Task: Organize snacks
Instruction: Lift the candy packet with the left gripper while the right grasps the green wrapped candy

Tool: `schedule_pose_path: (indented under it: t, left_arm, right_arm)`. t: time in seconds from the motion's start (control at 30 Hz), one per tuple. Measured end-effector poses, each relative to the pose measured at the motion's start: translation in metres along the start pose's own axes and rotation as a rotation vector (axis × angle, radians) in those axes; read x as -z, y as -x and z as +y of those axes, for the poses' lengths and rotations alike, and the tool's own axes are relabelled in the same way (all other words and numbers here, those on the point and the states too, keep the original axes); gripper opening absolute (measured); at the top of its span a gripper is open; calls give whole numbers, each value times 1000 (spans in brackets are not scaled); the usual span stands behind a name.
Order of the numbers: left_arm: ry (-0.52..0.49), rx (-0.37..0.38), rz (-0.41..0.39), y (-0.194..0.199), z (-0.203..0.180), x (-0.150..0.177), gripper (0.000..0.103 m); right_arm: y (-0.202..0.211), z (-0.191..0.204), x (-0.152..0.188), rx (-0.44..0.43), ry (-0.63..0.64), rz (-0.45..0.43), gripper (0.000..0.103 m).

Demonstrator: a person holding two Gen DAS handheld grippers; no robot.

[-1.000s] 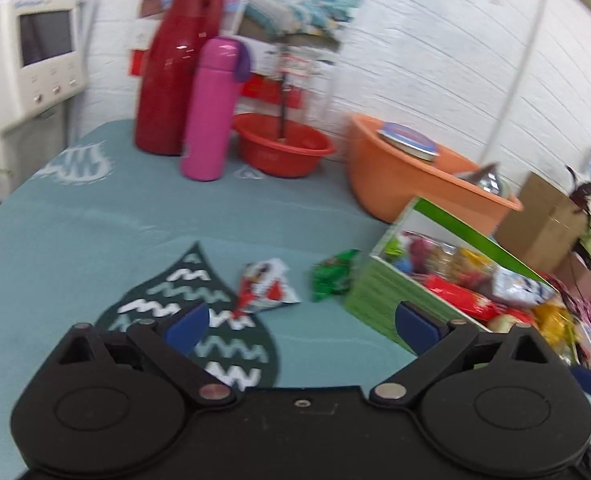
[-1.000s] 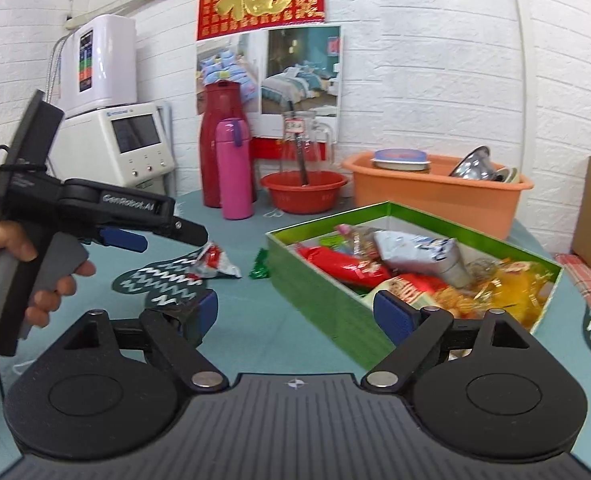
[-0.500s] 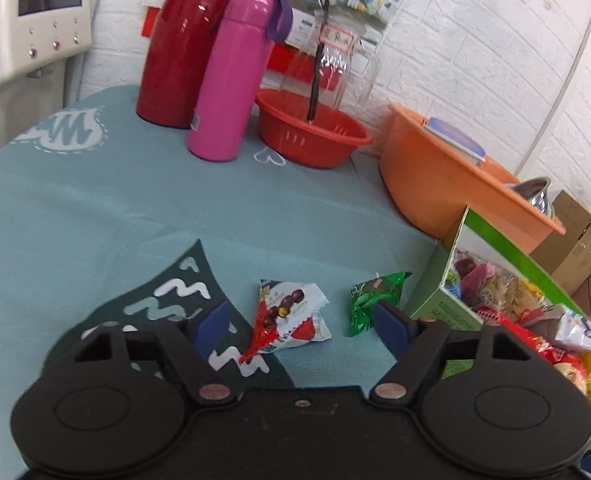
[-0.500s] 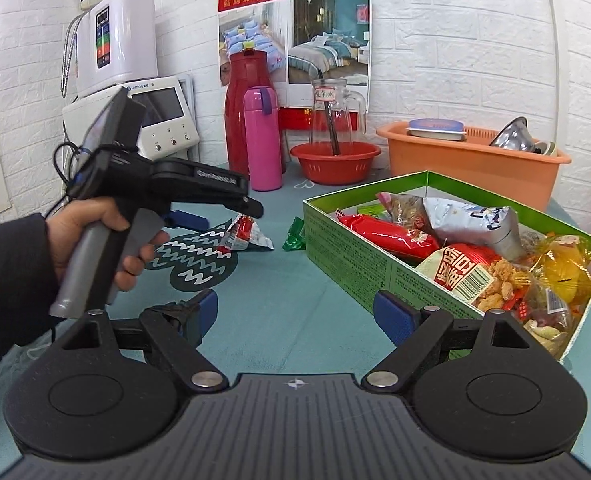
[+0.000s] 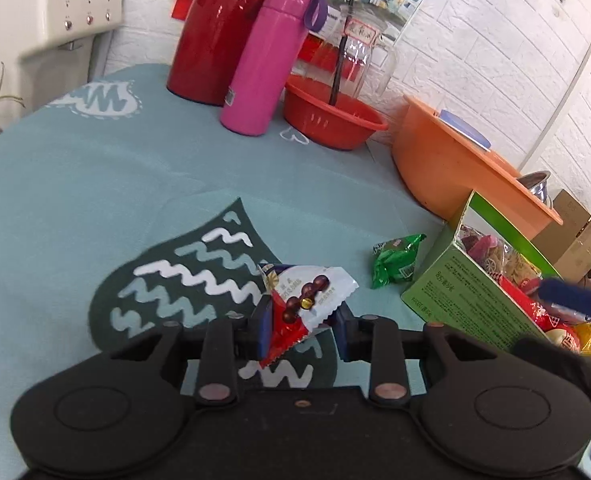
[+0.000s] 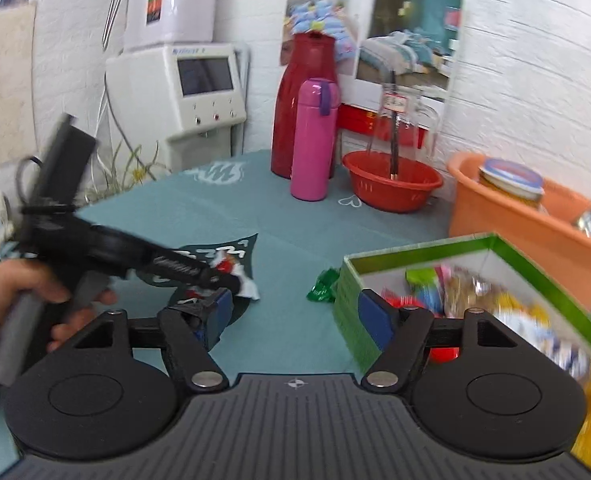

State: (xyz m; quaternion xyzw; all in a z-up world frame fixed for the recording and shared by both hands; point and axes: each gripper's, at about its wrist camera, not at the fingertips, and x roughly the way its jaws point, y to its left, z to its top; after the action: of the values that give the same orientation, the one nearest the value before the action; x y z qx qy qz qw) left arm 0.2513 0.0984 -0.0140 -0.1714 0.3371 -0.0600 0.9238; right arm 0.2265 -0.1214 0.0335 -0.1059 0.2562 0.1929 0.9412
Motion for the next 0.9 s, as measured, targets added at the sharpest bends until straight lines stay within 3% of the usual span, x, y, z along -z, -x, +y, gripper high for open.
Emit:
schedule_pose_path:
  t: [0.13, 0.23, 0.4, 0.5, 0.67, 0.8, 0.83, 0.87, 0.9]
  left_arm:
    - [-33, -34, -37, 9, 3, -6, 63]
    - [3, -33, -51, 13, 17, -13, 63]
    - [64, -77, -37, 5, 41, -15, 64]
    - [90, -77, -21, 1, 48, -15, 64]
    - [99, -61, -14, 0, 49, -14, 64]
    - [107, -63, -13, -1, 51, -15, 64]
    - [110, -66, -14, -2, 51, -15, 64]
    - [112, -69, -14, -1, 52, -14, 64]
    - [113, -70, -14, -1, 52, -14, 64]
  right_arm:
    - [-37, 1, -28, -17, 132, 91, 103]
    - [-69, 3, -41, 2, 227, 193, 103]
    - [-115, 14, -45, 50, 435, 364, 103]
    - [-132, 16, -43, 31, 534, 456, 103]
    - [-157, 7, -48, 11, 583, 594, 103]
    - [-172, 2, -53, 36, 505, 636, 103]
    - [-174, 1, -55, 29, 470, 636, 79]
    - [-174, 1, -56, 11, 431, 639, 65]
    - [-173, 3, -55, 16, 415, 632, 66]
